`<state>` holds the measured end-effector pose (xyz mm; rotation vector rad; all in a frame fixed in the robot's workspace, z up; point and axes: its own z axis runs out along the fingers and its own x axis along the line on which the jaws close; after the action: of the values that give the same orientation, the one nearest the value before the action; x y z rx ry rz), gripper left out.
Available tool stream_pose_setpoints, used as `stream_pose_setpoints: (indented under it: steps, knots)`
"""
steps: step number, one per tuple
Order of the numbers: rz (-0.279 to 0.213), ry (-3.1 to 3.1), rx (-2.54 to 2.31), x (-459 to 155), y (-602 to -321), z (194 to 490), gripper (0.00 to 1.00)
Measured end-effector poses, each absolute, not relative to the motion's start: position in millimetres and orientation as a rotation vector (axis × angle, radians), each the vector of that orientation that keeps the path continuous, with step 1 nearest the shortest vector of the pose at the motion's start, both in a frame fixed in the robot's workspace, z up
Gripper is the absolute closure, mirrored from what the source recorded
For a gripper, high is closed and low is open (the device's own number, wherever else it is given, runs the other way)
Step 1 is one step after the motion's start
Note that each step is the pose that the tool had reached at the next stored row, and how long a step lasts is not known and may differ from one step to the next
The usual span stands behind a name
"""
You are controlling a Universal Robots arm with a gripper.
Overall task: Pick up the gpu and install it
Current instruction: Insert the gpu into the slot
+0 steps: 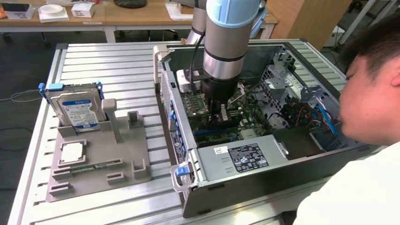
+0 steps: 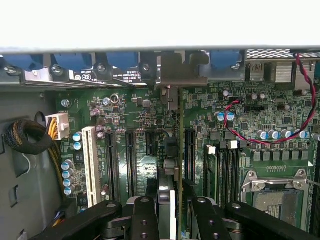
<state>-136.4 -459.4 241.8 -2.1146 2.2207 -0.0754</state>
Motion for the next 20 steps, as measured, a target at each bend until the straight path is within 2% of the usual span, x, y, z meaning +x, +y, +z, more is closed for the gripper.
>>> stream_pose_setpoints:
  steps: [20]
  knots:
    - [-0.074, 2.199, -2.136, -136.6, -459.4, 241.8, 0.70]
